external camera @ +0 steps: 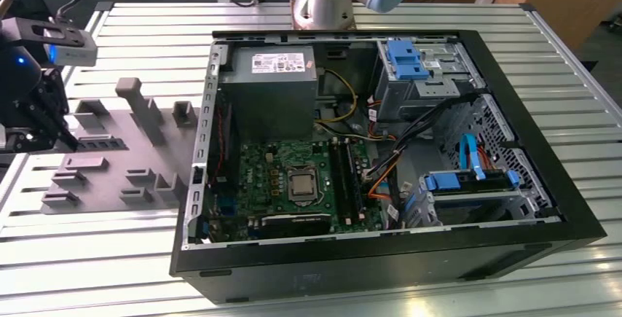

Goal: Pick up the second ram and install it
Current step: 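Pick up the second ram and move it above second insertion slot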

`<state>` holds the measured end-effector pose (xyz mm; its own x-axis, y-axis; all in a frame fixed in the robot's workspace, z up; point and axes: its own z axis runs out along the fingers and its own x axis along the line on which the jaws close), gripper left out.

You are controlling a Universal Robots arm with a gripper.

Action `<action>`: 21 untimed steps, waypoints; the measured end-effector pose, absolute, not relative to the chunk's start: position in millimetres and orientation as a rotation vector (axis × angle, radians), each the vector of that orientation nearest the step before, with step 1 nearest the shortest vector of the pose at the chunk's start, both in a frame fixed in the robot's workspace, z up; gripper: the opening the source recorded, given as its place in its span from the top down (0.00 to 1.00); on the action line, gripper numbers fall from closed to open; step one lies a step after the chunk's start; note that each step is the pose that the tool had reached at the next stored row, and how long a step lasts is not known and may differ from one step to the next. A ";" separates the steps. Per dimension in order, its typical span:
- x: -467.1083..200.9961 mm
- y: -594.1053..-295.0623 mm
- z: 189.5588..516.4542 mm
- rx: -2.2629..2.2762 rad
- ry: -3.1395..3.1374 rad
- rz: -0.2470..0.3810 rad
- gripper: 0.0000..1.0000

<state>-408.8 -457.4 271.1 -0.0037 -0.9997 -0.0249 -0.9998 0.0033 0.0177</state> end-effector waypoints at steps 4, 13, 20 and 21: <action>-408.8 -457.4 272.6 -2.214 2.222 0.047 0.86; -408.8 -457.4 273.8 -2.214 2.221 0.047 0.86; -408.8 -457.4 276.1 -2.214 2.222 0.047 0.86; -408.8 -457.4 276.2 -2.214 2.221 0.047 0.86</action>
